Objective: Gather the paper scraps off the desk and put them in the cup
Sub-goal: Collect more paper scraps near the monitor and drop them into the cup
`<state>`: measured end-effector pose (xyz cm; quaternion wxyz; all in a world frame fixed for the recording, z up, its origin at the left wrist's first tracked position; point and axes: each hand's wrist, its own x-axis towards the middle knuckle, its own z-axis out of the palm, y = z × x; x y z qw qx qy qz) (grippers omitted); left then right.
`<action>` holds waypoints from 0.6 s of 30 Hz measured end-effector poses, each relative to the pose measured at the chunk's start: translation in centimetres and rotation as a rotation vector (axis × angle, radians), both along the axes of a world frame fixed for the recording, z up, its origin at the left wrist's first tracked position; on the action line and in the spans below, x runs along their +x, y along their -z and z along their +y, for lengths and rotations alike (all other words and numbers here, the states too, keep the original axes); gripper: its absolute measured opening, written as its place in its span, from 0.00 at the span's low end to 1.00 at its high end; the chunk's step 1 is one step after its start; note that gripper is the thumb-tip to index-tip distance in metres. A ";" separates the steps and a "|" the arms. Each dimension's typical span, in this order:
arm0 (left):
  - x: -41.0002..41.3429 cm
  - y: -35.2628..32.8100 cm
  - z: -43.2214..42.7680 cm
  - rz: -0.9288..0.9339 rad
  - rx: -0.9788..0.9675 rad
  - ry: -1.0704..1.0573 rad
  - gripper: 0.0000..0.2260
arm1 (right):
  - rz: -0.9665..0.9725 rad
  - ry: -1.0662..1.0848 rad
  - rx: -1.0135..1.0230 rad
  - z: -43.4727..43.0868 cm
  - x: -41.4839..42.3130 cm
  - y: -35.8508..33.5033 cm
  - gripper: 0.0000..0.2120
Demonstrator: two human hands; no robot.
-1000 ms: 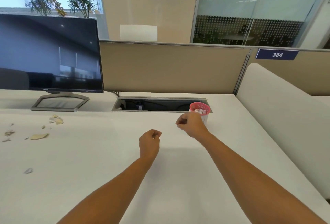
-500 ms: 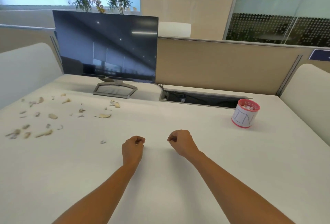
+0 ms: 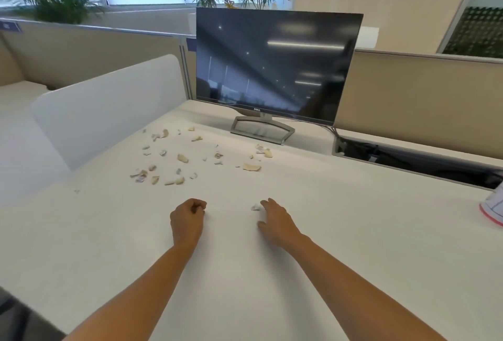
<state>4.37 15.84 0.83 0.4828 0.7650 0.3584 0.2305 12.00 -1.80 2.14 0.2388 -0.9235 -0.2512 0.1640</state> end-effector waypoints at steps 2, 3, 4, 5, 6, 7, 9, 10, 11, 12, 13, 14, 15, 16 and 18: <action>-0.3 0.0 2.1 0.023 0.072 -0.045 0.13 | 0.012 0.018 -0.024 2.1 -0.2 0.3 0.24; -0.5 0.0 3.0 0.028 0.109 -0.062 0.13 | 0.020 0.027 -0.038 3.1 -0.3 0.5 0.26; -0.5 0.0 3.8 0.031 0.147 -0.073 0.13 | 0.024 0.031 -0.050 3.9 -0.4 0.7 0.26; -0.5 0.1 4.5 0.041 0.185 -0.075 0.12 | 0.022 0.029 -0.060 4.7 -0.4 0.8 0.27; -0.4 0.2 5.3 0.062 0.219 -0.066 0.12 | 0.022 0.027 -0.072 5.5 -0.4 1.0 0.27; -0.1 0.3 6.0 0.093 0.245 -0.043 0.14 | 0.022 0.026 -0.085 6.3 -0.4 1.1 0.27; 0.4 0.6 7.1 0.162 0.279 0.030 0.18 | 0.012 0.028 -0.119 8.0 -0.2 1.2 0.27; 0.7 0.7 7.5 0.192 0.289 0.063 0.21 | 0.000 0.030 -0.136 8.9 0.0 1.3 0.27; 1.0 0.8 7.7 0.218 0.299 0.089 0.23 | -0.010 0.029 -0.152 9.8 0.1 1.3 0.27; 1.3 0.9 8.0 0.237 0.312 0.114 0.24 | -0.014 0.030 -0.163 10.7 0.2 1.4 0.27; 1.6 1.0 8.2 0.251 0.326 0.140 0.25 | -0.016 0.028 -0.168 11.6 0.2 1.5 0.27; 1.9 1.1 8.4 0.261 0.340 0.167 0.26 | -0.020 0.025 -0.169 12.4 0.4 1.5 0.27; 2.3 1.1 8.5 0.268 0.353 0.195 0.26 | -0.024 0.019 -0.166 13.2 0.5 1.5 0.27; 2.6 1.1 8.7 0.268 0.366 0.223 0.27 | -0.024 0.011 -0.159 13.9 0.6 1.5 0.27; 3.2 1.1 9.1 0.249 0.383 0.270 0.27 | -0.020 -0.014 -0.132 15.2 1.0 1.3 0.29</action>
